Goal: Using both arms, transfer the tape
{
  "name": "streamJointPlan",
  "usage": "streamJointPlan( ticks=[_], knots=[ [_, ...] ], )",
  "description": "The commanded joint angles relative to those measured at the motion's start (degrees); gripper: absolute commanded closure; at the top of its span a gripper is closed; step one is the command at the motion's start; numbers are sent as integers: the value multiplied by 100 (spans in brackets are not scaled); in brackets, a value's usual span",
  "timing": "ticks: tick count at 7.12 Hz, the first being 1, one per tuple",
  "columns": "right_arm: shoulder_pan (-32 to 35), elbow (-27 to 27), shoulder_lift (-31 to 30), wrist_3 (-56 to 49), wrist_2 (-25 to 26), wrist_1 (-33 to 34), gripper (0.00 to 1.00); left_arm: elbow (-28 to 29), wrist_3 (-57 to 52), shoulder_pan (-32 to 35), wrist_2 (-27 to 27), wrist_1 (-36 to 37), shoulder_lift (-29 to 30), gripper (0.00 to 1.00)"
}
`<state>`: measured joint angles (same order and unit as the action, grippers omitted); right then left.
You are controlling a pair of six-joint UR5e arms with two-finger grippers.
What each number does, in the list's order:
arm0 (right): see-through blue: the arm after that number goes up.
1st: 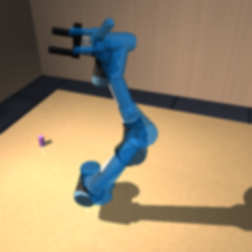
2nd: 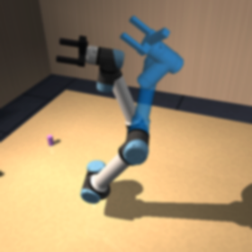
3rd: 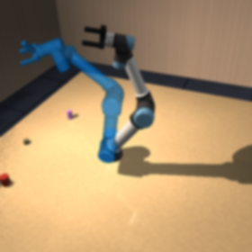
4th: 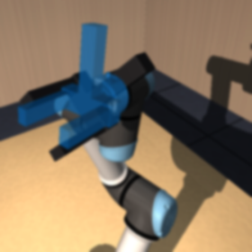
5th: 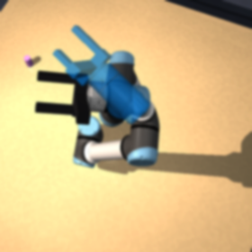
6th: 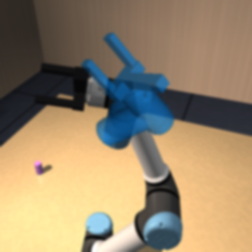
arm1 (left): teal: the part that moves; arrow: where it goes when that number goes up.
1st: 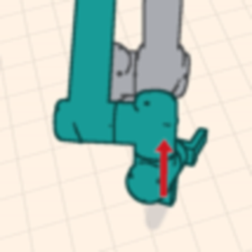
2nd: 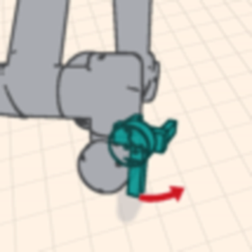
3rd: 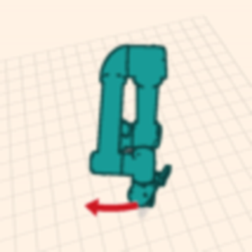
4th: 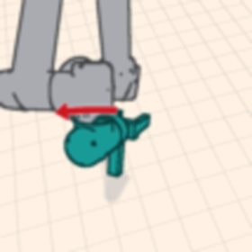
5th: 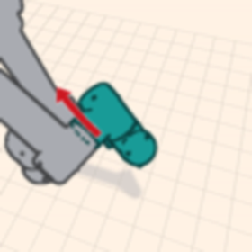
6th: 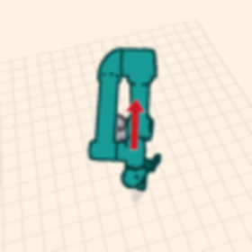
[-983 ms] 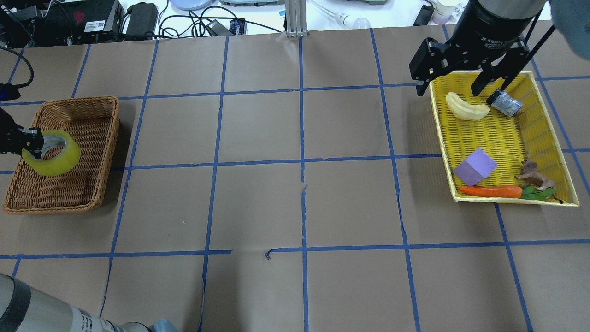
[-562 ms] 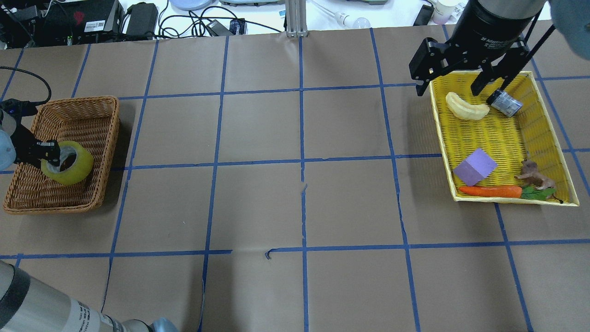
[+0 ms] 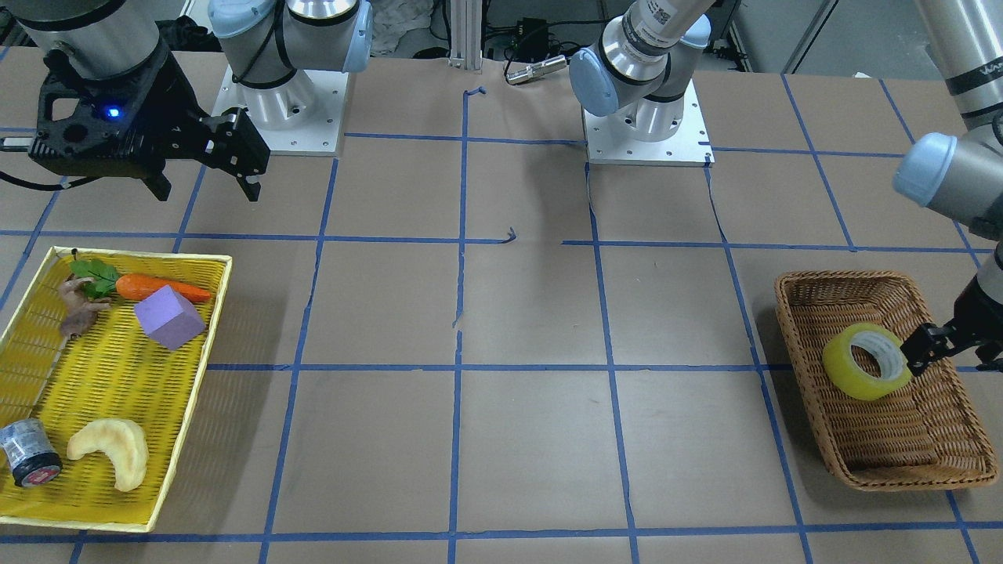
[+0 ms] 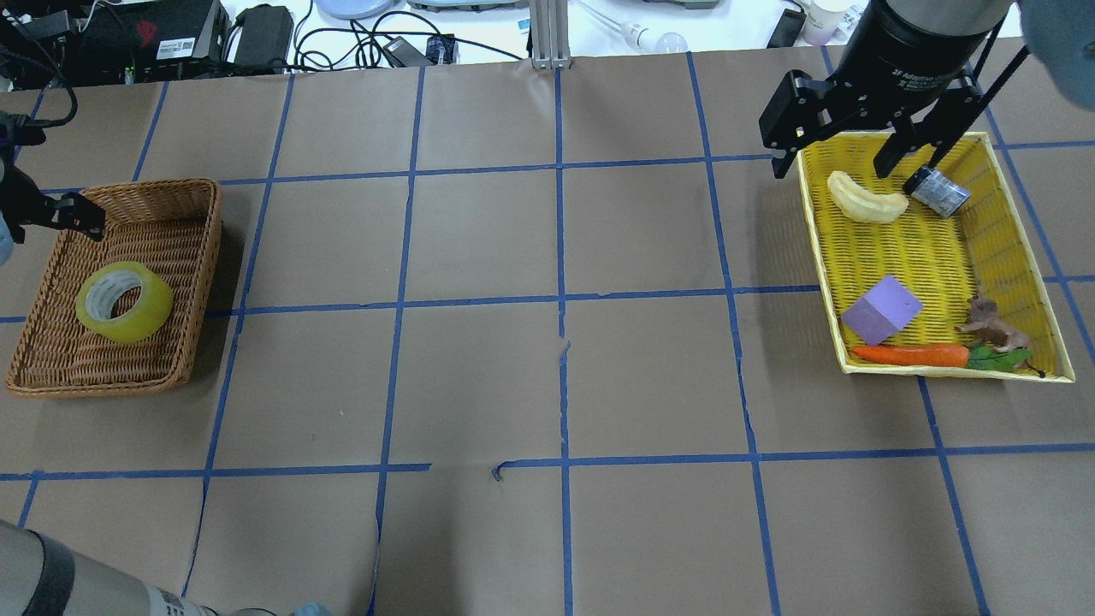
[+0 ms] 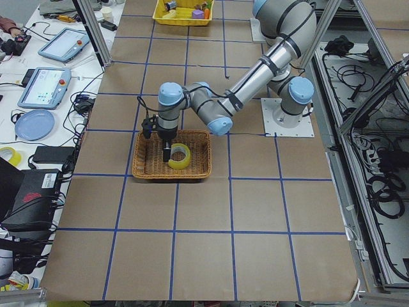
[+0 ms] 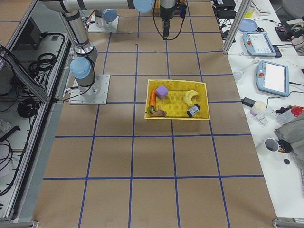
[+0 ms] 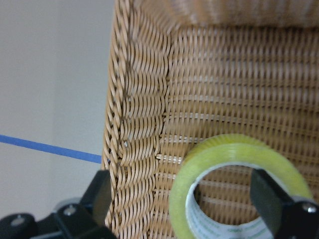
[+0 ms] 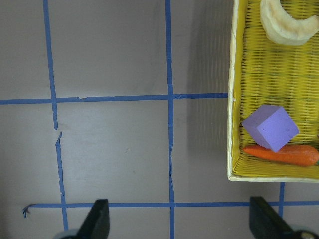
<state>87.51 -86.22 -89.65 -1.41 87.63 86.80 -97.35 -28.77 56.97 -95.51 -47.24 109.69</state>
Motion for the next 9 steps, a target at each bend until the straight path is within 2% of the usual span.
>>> streamJointPlan(
  ticks=[1,2,4,6,7,9],
  knots=[
    [-6,0,9,0,0,4,0,85,387,497,197,-705,-473,0],
    [-6,0,9,0,0,-5,0,102,659,717,356,-1161,-666,0],
    [3,0,9,0,0,4,0,111,1335,1584,664,-2162,-1184,0],
    [-6,0,9,-8,0,-5,0,111,2187,2525,656,-2928,-1607,0],
    [-6,0,9,0,-9,4,0,120,2330,2808,647,-3236,-1704,0],
    [-6,0,9,-17,0,4,0,311,2332,2960,630,-3825,-1654,0]
  ],
)
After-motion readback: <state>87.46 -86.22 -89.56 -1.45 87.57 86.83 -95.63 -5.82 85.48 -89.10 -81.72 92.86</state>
